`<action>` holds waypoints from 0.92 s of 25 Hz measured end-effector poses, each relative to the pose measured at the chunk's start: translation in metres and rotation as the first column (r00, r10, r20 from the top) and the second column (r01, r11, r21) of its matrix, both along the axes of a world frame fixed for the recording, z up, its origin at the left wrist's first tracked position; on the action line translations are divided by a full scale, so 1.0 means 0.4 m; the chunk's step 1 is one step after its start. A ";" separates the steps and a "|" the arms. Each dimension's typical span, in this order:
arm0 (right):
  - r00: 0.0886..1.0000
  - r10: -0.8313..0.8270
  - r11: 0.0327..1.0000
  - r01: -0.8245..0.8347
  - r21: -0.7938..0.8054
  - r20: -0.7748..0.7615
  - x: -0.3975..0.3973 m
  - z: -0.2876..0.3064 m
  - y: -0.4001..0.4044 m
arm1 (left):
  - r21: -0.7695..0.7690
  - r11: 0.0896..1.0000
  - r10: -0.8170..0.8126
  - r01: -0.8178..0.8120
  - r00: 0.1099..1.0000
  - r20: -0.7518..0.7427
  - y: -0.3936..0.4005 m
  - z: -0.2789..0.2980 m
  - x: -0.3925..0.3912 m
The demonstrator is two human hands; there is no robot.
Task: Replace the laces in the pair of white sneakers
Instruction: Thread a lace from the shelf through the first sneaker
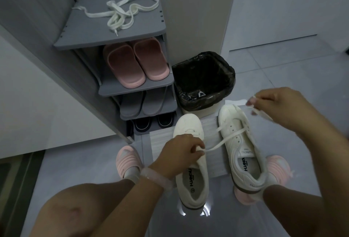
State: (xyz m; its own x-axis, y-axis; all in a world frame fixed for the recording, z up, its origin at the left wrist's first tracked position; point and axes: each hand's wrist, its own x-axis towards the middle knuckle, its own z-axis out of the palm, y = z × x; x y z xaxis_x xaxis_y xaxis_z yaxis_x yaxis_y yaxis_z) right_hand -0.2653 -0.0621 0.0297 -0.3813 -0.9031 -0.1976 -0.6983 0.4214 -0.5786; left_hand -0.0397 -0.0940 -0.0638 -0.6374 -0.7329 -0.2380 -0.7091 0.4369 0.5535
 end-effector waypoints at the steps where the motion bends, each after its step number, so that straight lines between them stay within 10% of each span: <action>1: 0.995 -0.063 0.991 0.071 -0.109 0.074 0.010 -0.001 -0.002 | -0.079 0.995 -0.054 0.060 0.996 0.071 0.015 -0.009 -0.018; 7: 0.924 -0.103 0.846 0.277 -0.457 0.369 0.002 0.016 0.002 | -0.165 0.985 -0.006 0.050 0.967 0.255 0.033 -0.053 -0.070; 10: 0.906 -0.101 0.873 0.278 -0.400 0.410 0.004 0.009 0.003 | 0.277 0.959 0.065 -0.064 0.998 0.007 0.002 0.018 -0.055; 13: 0.917 -0.049 0.932 0.185 -0.313 0.396 0.020 -0.014 -0.005 | 0.559 0.791 0.490 -0.247 0.803 -0.339 -0.058 0.157 0.032; 15: 0.923 0.107 0.972 -0.019 -0.233 0.369 0.043 -0.030 -0.008 | 0.408 0.813 0.557 -0.416 0.761 -0.332 -0.101 0.219 0.117; 19: 0.869 0.473 0.862 -0.491 0.129 0.144 0.111 -0.106 0.012 | -0.101 0.849 0.529 -0.519 0.830 0.175 -0.139 0.212 0.227; 23: 0.825 0.558 0.819 -0.531 0.219 -0.089 0.177 -0.187 0.047 | -0.046 0.913 0.400 -0.405 0.870 0.288 -0.128 0.176 0.214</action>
